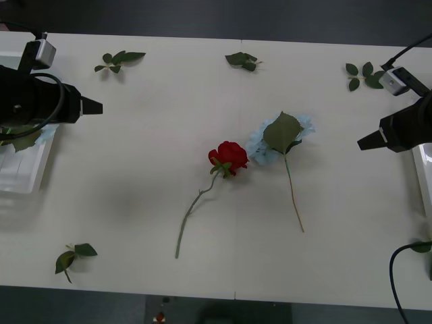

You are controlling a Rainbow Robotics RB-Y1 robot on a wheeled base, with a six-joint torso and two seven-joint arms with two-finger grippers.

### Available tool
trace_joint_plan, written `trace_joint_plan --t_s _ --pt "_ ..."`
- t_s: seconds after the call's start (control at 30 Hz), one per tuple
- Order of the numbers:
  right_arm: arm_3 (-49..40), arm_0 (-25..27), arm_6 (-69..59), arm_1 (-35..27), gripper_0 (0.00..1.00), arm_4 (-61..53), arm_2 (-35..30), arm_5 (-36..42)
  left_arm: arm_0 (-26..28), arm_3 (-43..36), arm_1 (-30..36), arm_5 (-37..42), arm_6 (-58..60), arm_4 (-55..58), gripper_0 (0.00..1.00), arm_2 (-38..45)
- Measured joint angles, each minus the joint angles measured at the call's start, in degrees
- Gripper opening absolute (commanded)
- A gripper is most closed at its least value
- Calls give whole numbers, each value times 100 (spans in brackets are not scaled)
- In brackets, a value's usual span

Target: Put the red flowers into the right box and the blue flowers into the left box

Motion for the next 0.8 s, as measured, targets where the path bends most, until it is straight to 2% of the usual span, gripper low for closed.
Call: trace_joint_plan --t_s 0.37,0.6,0.8 --pt "-575 644 -761 168 93 435 1465 -942 755 -972 -888 -16 0 -670 100 -135" --pt "-575 811 -851 170 93 735 2216 -1642 821 -1157 -1219 -281 0 -1356 100 -932" --pt "-438 812 -1601 170 93 922 2963 -2431 821 -1157 -1621 -428 0 -2040 100 -1501"
